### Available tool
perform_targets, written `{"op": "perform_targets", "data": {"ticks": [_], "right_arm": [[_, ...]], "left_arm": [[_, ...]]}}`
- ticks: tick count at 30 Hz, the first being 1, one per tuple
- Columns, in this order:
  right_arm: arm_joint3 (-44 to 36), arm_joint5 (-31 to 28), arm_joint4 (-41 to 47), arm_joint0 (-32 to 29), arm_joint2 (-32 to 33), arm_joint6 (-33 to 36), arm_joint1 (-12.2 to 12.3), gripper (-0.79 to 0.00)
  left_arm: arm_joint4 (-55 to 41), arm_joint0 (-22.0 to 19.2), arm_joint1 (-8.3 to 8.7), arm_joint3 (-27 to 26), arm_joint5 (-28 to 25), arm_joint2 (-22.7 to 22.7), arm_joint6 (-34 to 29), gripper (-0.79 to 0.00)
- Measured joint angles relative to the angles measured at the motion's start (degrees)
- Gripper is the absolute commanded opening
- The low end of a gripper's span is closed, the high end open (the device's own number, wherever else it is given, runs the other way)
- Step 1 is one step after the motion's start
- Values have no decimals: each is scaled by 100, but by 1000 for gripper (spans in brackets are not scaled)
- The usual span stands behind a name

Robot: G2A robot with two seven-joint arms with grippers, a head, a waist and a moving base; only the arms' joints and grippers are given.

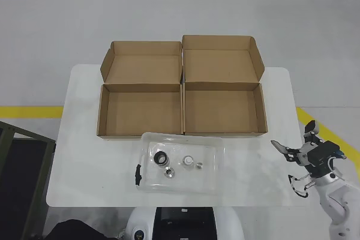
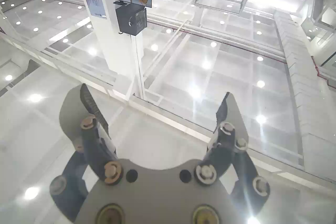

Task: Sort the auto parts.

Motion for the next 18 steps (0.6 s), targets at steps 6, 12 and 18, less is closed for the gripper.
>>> {"op": "perform_targets", "data": {"ticks": [6,12,18], "right_arm": [[0,0,0,0,0,0,0,0],[0,0,0,0,0,0,0,0],[-96,-7,-113,33,-95,157,9,0]], "left_arm": [[0,0,0,0,0,0,0,0],[0,0,0,0,0,0,0,0],[0,0,0,0,0,0,0,0]]}}
